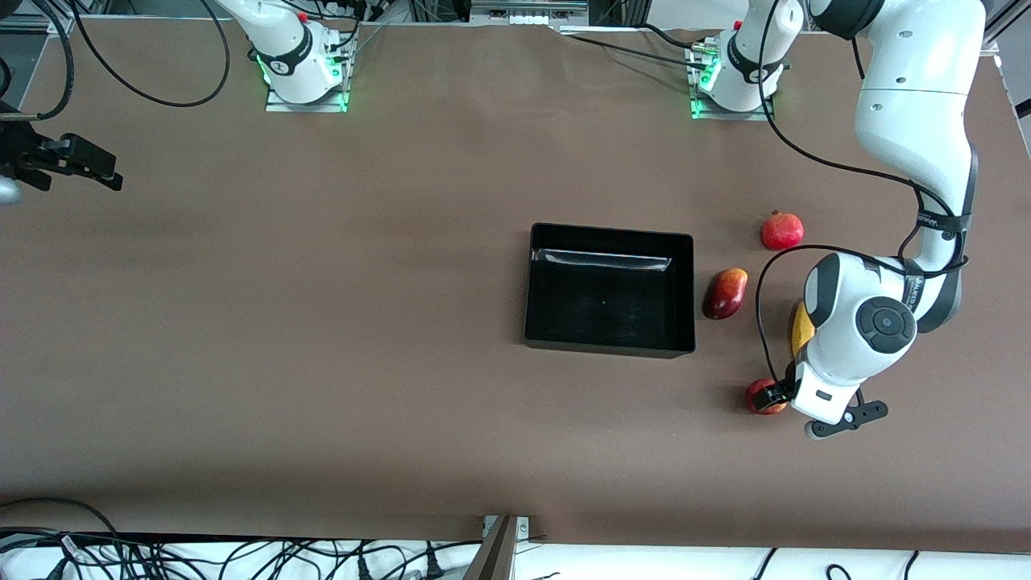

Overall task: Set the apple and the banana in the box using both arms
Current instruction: 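Lower the left gripper over the red apple and close on it, then lift the red apple with the left gripper and carry it over the box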

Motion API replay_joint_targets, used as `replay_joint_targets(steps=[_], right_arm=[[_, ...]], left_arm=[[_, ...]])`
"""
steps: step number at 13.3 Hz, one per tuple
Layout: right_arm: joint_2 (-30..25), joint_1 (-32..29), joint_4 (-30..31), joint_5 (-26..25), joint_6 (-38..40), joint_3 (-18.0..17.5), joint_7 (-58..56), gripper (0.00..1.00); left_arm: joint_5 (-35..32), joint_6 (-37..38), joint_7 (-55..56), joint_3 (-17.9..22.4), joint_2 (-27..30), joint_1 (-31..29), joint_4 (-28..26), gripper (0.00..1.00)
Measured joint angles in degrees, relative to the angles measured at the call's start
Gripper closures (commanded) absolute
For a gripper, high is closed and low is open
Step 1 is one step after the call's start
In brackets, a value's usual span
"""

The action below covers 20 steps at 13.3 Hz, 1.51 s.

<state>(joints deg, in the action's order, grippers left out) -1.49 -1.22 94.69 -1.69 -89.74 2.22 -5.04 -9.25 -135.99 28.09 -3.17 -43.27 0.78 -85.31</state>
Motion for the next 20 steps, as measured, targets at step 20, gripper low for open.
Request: replay_joint_targets(steps=[20], right_arm=[[0.00,0.11,-0.01,0.00,0.00,-0.02,0.00,0.00]], left_arm=[[0.00,-6.30,0.14,1.73,-5.99,0.32,-0.20,0.00]])
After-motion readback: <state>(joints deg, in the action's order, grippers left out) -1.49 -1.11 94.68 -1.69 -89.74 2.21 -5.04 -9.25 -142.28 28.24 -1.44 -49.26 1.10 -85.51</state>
